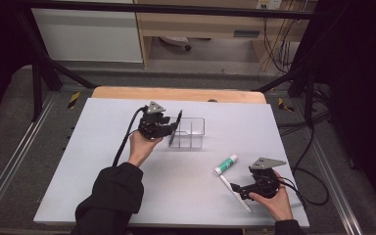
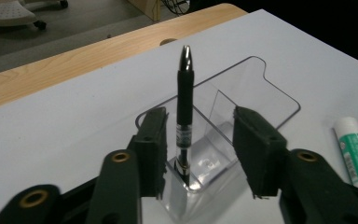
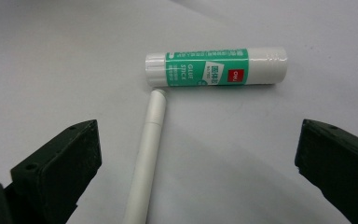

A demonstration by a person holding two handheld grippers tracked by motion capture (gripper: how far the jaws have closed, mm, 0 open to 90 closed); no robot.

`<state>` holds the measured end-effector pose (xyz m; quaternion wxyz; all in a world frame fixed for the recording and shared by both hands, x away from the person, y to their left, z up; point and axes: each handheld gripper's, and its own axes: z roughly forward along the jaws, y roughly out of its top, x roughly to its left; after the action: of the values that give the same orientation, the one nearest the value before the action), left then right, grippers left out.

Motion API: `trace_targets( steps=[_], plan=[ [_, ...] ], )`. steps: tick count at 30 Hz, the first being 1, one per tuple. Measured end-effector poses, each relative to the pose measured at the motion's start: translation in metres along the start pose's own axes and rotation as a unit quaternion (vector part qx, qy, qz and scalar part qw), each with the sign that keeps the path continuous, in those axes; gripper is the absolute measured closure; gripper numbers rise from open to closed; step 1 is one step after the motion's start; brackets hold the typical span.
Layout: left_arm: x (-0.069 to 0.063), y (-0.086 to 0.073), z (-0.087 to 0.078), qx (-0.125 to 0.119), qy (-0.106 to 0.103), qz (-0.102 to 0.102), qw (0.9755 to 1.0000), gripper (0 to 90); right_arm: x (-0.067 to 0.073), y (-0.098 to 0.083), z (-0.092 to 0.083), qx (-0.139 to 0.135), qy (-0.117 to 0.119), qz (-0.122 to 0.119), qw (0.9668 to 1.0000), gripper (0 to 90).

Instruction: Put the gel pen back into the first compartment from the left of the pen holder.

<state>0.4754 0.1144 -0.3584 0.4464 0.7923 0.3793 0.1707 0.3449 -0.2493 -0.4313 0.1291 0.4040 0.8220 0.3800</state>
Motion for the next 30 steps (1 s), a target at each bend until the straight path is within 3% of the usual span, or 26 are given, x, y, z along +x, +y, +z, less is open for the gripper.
trace_targets(
  steps=[7, 15, 30],
  plan=[
    [0.000, -0.008, -0.024, 0.017, 0.000, 0.016, 0.9997, 36.5, 0.000, 0.000, -0.001, 0.006, -0.004, 0.005, 1.0000, 1.0],
    [0.003, -0.035, -0.047, 0.027, 0.014, 0.022, 0.9993, 20.6, 0.002, 0.001, 0.001, 0.012, -0.006, 0.010, 0.9999, 1.0],
    [0.011, -0.090, -0.069, 0.053, 0.004, 0.010, 0.9985, 12.4, 0.004, 0.004, 0.003, 0.018, -0.008, 0.013, 0.9997, 0.7]
  ],
)
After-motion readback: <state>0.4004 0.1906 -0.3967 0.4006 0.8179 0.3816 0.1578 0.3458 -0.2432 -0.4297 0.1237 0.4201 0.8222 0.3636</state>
